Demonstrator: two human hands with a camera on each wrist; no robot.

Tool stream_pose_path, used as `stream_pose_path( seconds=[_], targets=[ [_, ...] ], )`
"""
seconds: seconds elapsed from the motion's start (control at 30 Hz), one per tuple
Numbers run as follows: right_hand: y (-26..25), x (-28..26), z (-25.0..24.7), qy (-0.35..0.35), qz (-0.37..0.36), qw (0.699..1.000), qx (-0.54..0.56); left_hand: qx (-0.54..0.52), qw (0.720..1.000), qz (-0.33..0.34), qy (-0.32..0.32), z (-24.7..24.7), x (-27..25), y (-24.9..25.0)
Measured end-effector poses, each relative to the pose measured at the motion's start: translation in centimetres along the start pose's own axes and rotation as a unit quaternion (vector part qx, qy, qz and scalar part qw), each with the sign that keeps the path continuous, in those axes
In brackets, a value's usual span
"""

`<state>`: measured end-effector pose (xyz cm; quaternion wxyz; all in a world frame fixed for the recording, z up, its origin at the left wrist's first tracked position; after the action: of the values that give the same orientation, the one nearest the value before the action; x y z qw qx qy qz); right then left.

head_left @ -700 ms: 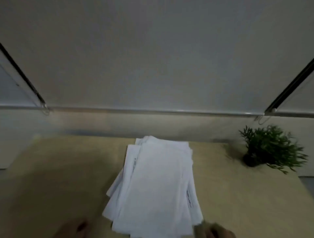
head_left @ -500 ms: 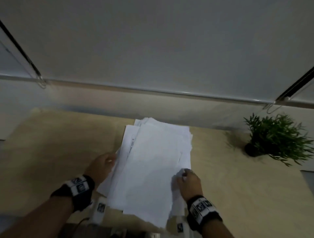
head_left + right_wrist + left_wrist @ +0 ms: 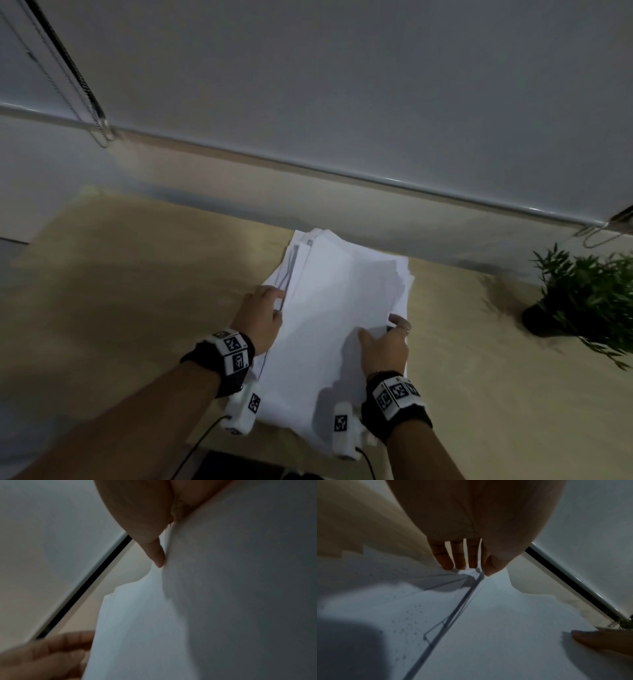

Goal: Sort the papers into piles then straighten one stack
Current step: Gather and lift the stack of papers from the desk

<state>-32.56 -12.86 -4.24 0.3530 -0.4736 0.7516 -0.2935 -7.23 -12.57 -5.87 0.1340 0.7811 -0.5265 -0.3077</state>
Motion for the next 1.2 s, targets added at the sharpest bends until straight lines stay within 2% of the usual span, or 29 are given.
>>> stream_pose_path(
  seconds=[0.07, 0.13, 0.23, 0.33, 0.43, 0.53, 0.63, 0.73, 0.9, 0.97, 1.03, 1.1, 1.2],
  targets=[
    [-0.1, -0.1, -0.2, -0.008, 0.017, 0.999, -0.027, -0.019, 1.000, 0.004, 0.000, -0.7, -0.2, -0.5],
    [0.0, -0.3, 0.0, -0.035, -0.012, 0.992, -0.122, -0.007, 1.000, 0.018, -0.012, -1.1, -0.6, -0.7],
    [-0.4, -1.2, 0.7, -0.030, -0.050, 0.974, -0.217, -0.018, 0.997, -0.018, -0.068, -1.2, -0.9, -0.3],
    [-1.0, -1.9, 1.2, -0.009, -0.057, 0.970, -0.235, -0.069, 0.991, -0.049, -0.107, -0.4, -1.1, 0.8],
    [-1.2, -2.0, 1.9, -0.048, -0.044, 0.982, -0.176, -0.153, 0.968, -0.120, -0.157, 0.5, -0.8, 1.6],
    [-0.6, -2.1, 1.8, -0.047, -0.021, 0.995, -0.085, -0.171, 0.964, -0.111, -0.168, 0.5, -0.2, 2.0],
    [-0.6, -1.9, 0.5, -0.025, -0.056, 0.998, 0.002, -0.152, 0.976, -0.086, -0.132, -0.4, 0.3, 1.8],
    [-0.3, -1.5, -1.2, -0.015, -0.075, 0.993, 0.095, -0.194, 0.970, -0.078, -0.122, -0.5, 0.4, 0.9],
    [0.8, -1.2, -1.2, -0.057, -0.035, 0.966, 0.250, -0.294, 0.938, -0.128, -0.130, -0.7, -0.5, 0.5],
    [0.1, -1.3, -1.6, -0.079, -0.050, 0.951, 0.296, -0.282, 0.940, -0.130, -0.144, -0.8, -0.2, 0.5],
    [0.0, -1.3, -1.8, -0.097, -0.053, 0.940, 0.322, -0.245, 0.954, -0.113, -0.132, -1.0, 0.4, 0.4],
    [0.6, -1.2, -1.6, -0.108, -0.039, 0.938, 0.326, -0.186, 0.972, -0.082, -0.119, -1.2, 0.7, 0.6],
    [0.9, -1.1, -1.5, -0.118, -0.021, 0.941, 0.318, -0.186, 0.972, -0.073, -0.122, -1.2, 0.5, 1.1]
  ],
)
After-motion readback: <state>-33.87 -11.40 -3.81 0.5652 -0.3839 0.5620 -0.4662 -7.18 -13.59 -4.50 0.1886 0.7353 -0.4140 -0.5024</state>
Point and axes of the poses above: each hand's wrist, its own x-axis towards the middle knuckle, its own z-axis out of the palm, y = z × x, the point moved 3 cm from there along x, towards the middle knuckle, and after that the axes turned 11 degrees about -z, right-handed, at the moved point
